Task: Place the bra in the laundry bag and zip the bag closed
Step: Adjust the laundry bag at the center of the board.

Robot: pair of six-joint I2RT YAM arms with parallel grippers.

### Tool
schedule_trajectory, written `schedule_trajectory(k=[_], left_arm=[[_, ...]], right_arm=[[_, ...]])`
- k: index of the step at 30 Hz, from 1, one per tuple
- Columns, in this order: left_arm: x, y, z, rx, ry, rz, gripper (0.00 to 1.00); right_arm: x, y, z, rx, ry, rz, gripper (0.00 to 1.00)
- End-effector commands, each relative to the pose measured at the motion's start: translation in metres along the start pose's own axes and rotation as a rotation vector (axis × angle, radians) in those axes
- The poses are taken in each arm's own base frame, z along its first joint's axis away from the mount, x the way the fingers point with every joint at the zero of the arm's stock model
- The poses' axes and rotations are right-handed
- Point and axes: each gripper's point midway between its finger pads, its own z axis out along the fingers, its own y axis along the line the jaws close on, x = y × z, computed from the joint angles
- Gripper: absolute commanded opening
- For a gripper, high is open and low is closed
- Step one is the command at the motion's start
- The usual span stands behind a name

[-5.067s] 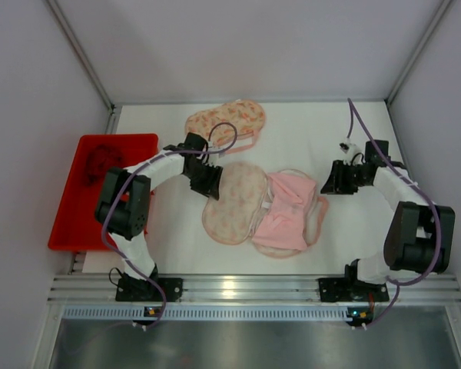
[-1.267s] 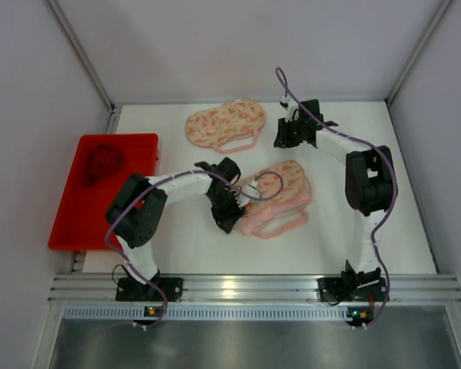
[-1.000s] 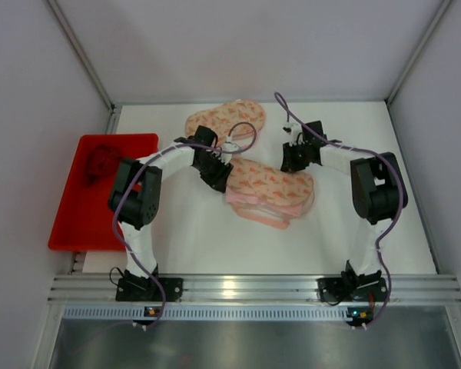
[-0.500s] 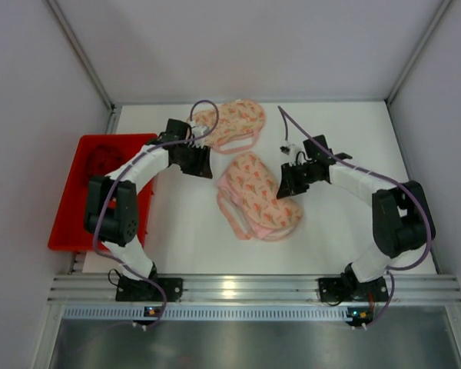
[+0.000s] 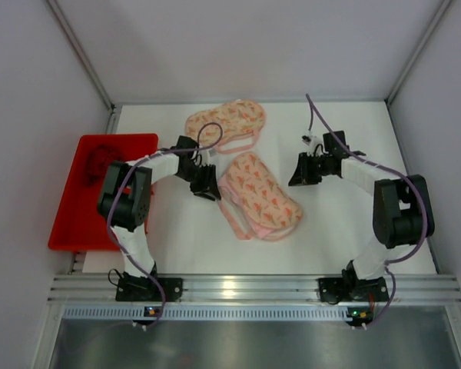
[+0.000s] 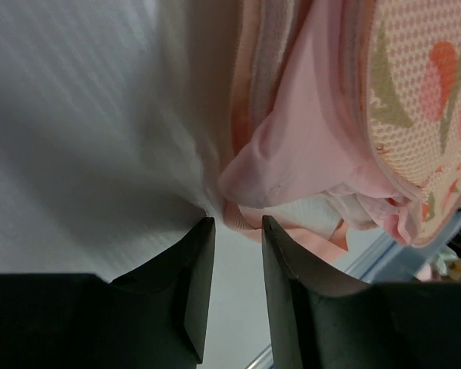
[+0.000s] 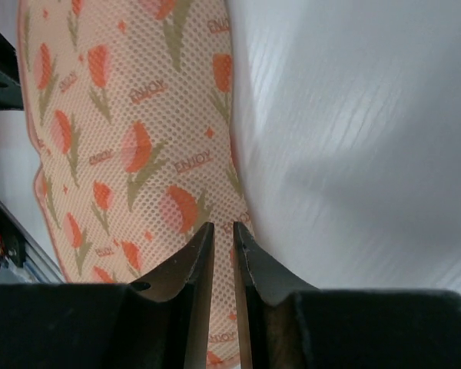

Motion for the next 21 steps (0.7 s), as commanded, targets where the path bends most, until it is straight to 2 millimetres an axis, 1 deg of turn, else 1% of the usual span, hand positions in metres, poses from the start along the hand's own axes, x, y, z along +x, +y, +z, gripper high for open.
schedule_trajectory(k=[1,3,4,5,6,7,8,9,10,11,12,13,14,15,16,17,18,19,20,21], left_arm=[[-0.022,-0.011,0.015,0.057,-0.018,0.002,0.37],[-0.03,-0.015,0.022,0.066,-0.023,0.019,0.36],[-0.035,-0.018,0.027,0.063,-0.027,0.034,0.36],[-0.046,-0.02,0.032,0.065,-0.041,0.053,0.37],[-0.052,-0.026,0.037,0.068,-0.044,0.076,0.37],[-0.056,-0.027,0.042,0.064,-0.046,0.085,0.37],[-0.057,-0.023,0.052,0.061,-0.029,0.081,0.37],[-0.071,-0.034,0.055,0.069,-0.051,0.116,0.37],[-0.074,-0.035,0.06,0.065,-0.048,0.121,0.37],[-0.076,-0.033,0.069,0.059,-0.041,0.135,0.38],[-0.083,-0.041,0.073,0.062,-0.05,0.166,0.38],[-0.084,-0.042,0.077,0.059,-0.049,0.184,0.38],[-0.084,-0.043,0.081,0.052,-0.046,0.205,0.39],[-0.081,-0.046,0.084,0.057,-0.038,0.218,0.4],[-0.079,-0.048,0.083,0.059,-0.036,0.228,0.4],[-0.08,-0.051,0.078,0.06,-0.046,0.26,0.4],[-0.081,-0.048,0.074,0.035,-0.059,0.277,0.41],[-0.08,-0.049,0.063,0.022,-0.075,0.315,0.42],[-0.079,-0.049,0.057,0.009,-0.084,0.329,0.42],[-0.08,-0.043,0.05,-0.021,-0.1,0.332,0.43]], right_arm=[[0.016,-0.002,0.018,-0.008,0.006,0.002,0.17],[0.034,-0.001,0.023,-0.009,0.04,0.003,0.17],[0.049,0.001,0.025,-0.014,0.069,0.019,0.17],[0.052,0.004,0.024,-0.027,0.074,0.023,0.17],[0.059,0.006,0.024,-0.036,0.089,0.037,0.16],[0.062,0.009,0.024,-0.045,0.097,0.04,0.16],[0.065,0.014,0.021,-0.063,0.11,0.043,0.16],[0.068,0.016,0.02,-0.072,0.116,0.041,0.16],[0.071,0.02,0.019,-0.085,0.123,0.036,0.16],[0.071,0.028,0.014,-0.104,0.115,0.024,0.16],[0.077,0.031,0.012,-0.119,0.124,0.017,0.16],[0.082,0.039,0.009,-0.138,0.13,0.0,0.16],[0.08,0.049,0.003,-0.159,0.111,-0.038,0.16],[0.089,0.059,0.0,-0.178,0.132,-0.068,0.16],[0.09,0.065,-0.004,-0.185,0.13,-0.089,0.17],[0.086,0.072,-0.012,-0.189,0.102,-0.122,0.17],[0.087,0.074,-0.016,-0.183,0.103,-0.134,0.17],[0.084,0.073,-0.02,-0.166,0.089,-0.143,0.17],[0.077,0.072,-0.026,-0.134,0.056,-0.163,0.17],[0.07,0.072,-0.03,-0.12,0.029,-0.165,0.18]])
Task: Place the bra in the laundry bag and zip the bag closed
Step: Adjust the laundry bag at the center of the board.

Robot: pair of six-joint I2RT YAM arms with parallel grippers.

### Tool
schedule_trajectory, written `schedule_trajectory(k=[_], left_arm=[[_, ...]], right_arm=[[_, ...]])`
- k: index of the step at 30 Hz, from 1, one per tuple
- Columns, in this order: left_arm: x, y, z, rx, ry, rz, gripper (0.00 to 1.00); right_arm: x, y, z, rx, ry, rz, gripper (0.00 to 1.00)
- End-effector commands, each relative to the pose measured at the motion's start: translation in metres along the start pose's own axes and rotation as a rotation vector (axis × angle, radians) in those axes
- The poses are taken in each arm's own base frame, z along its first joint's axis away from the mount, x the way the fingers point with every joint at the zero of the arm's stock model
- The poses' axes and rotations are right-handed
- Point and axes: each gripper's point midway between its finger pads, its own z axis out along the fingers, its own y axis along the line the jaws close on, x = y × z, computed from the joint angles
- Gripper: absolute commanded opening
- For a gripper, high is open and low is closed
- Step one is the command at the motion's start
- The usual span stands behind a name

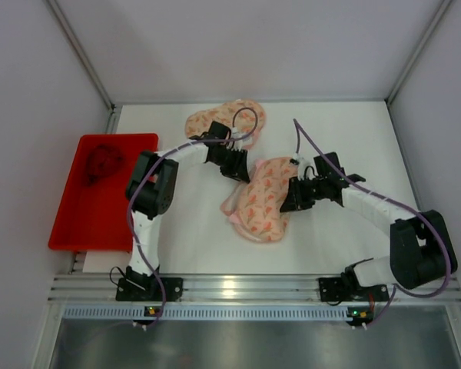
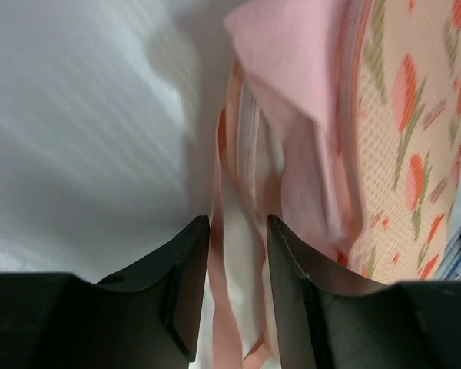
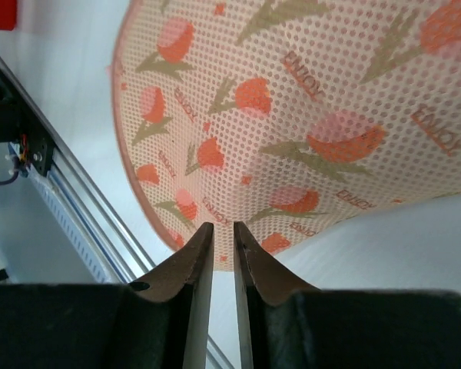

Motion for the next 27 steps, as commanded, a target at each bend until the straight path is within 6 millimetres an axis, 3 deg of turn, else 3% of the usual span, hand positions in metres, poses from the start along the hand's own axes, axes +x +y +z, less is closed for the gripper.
schedule_trajectory(k=[1,4,8,14,18,21,23,27], left_arm=[[0.011,0.021,-0.025,-0.132,-0.014,0.068,0.43],[0.006,0.012,-0.048,-0.14,-0.055,0.109,0.43],[0.006,-0.009,-0.069,-0.114,-0.093,0.139,0.44],[0.024,-0.026,-0.065,0.0,-0.055,0.108,0.42],[0.037,-0.015,-0.053,-0.009,-0.012,0.072,0.41],[0.042,-0.013,-0.05,-0.005,0.001,0.066,0.41],[0.038,-0.019,-0.056,0.007,-0.016,0.09,0.42],[0.02,-0.037,-0.078,0.029,-0.083,0.149,0.45]], right_arm=[[-0.023,0.009,-0.022,0.042,-0.097,-0.084,0.18],[-0.044,0.009,-0.033,0.089,-0.195,-0.106,0.2],[-0.05,-0.002,-0.024,0.124,-0.187,-0.093,0.2],[-0.059,-0.014,0.0,0.099,-0.127,-0.083,0.18],[-0.076,-0.015,0.019,0.082,-0.106,-0.083,0.17],[-0.069,-0.031,0.043,0.09,-0.04,-0.032,0.16],[-0.053,-0.043,0.06,0.093,0.023,0.019,0.15],[-0.034,-0.054,0.074,0.098,0.076,0.056,0.14]])
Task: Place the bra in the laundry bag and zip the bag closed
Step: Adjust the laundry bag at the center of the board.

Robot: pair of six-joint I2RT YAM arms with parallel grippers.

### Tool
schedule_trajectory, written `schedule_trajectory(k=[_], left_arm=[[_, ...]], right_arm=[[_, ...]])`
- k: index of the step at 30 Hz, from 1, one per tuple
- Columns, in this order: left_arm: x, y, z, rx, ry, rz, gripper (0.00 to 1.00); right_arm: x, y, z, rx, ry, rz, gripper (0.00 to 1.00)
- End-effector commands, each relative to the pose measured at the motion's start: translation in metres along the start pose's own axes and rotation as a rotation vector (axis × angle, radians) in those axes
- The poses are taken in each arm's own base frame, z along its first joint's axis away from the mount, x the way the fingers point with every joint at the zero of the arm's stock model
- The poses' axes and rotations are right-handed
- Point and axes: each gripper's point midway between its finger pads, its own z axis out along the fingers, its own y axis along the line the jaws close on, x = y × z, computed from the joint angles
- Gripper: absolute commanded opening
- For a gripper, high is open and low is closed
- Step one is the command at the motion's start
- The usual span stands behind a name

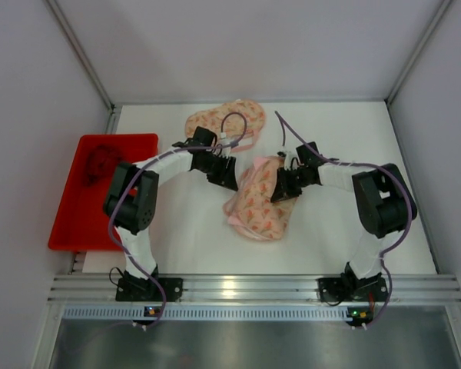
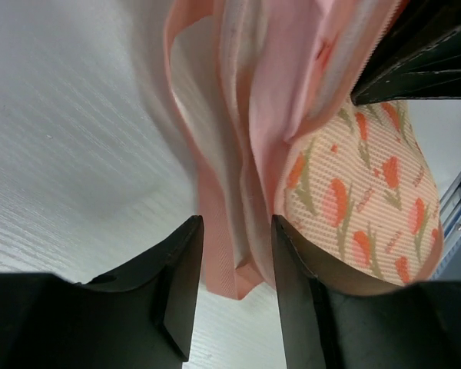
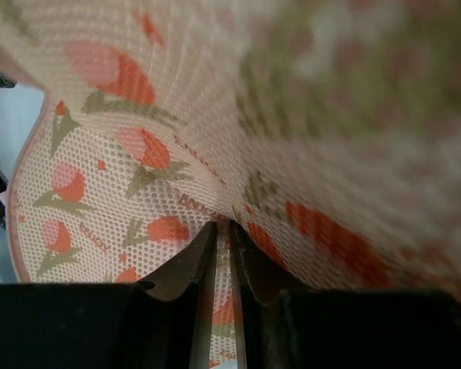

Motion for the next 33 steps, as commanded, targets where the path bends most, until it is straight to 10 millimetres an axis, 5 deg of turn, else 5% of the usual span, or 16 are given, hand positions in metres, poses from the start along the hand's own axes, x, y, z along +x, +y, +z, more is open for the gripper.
schedule_trajectory(k=[1,8,13,22,28,30,33], left_arm=[[-0.029,-0.03,-0.031,0.058,-0.108,0.098,0.47],[-0.03,-0.046,-0.019,0.061,-0.088,0.115,0.56],[-0.021,-0.04,0.003,-0.001,-0.04,0.11,0.55],[-0.028,-0.029,0.012,-0.083,-0.044,0.121,0.51],[-0.027,-0.032,0.013,-0.074,-0.041,0.122,0.45],[-0.025,-0.035,0.014,-0.051,-0.035,0.117,0.44],[-0.021,-0.037,0.019,-0.022,-0.017,0.095,0.26]], right_arm=[[0.003,-0.005,0.013,0.022,0.011,-0.019,0.14],[-0.011,0.008,0.002,0.004,-0.025,-0.038,0.14],[-0.024,0.024,-0.015,-0.011,-0.068,-0.063,0.15],[-0.031,0.045,-0.04,-0.034,-0.104,-0.1,0.18],[-0.022,0.05,-0.062,-0.01,-0.128,-0.133,0.36],[-0.015,0.047,-0.07,-0.003,-0.138,-0.106,0.5],[-0.005,0.037,-0.077,-0.008,-0.156,-0.054,0.61]])
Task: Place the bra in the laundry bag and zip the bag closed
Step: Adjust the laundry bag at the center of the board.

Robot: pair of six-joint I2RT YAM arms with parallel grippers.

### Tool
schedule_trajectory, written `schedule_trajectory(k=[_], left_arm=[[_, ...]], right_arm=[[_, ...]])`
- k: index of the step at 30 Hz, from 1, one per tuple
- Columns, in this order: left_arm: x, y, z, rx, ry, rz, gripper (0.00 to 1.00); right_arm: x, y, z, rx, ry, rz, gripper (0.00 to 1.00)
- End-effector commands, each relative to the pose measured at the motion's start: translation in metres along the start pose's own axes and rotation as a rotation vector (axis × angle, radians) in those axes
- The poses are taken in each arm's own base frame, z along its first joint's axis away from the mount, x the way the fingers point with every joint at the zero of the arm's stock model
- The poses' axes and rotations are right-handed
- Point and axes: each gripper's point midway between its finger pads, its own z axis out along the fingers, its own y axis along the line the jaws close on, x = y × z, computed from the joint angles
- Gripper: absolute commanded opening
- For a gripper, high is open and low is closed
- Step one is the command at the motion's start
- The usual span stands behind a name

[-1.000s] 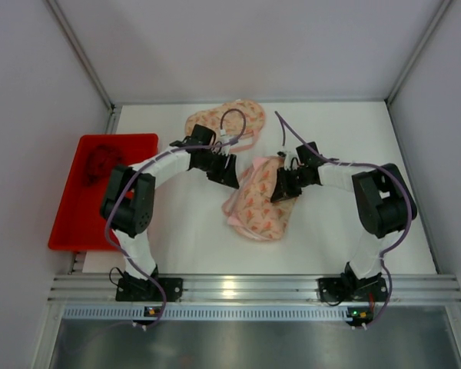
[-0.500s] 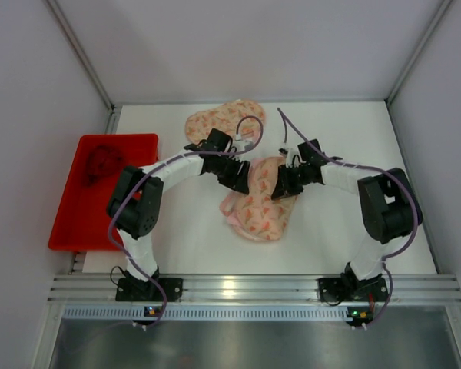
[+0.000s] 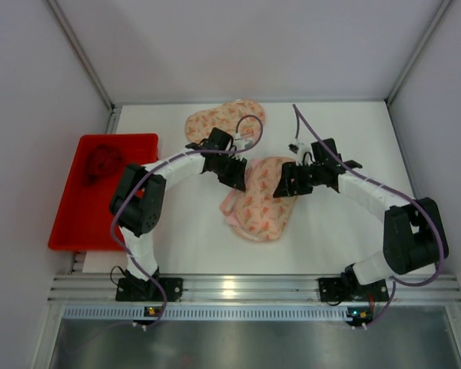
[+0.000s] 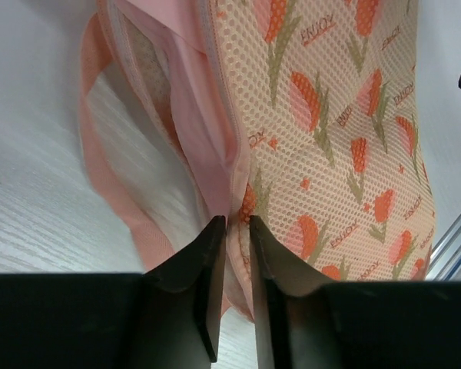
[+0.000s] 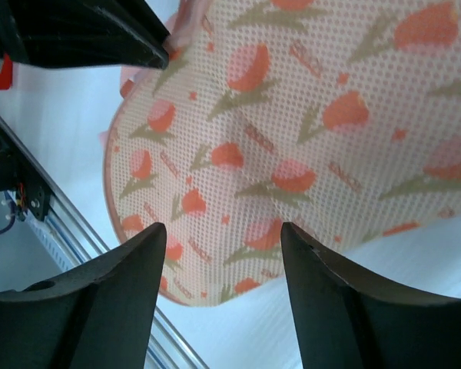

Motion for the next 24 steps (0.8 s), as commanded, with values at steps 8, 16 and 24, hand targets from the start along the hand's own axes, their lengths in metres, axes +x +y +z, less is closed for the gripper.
schedule_trajectory(k=[8,16,24], left_arm=[[-0.028,-0.001,-0.011,0.013,-0.095,-0.013,0.0],[-0.009,0.043,0.006,-0.024,-0.078,-0.129,0.0],[0.023,0.073,0.042,-0.043,0.019,-0.236,0.0]], right_arm=[[0.026,-0.059,-0.026,0.032,-0.096,0.29,0.72],[0.035,-0.073,-0.014,-0.001,-0.067,0.393,0.7],[0.036,-0.074,-0.004,-0.043,-0.081,0.408,0.67]])
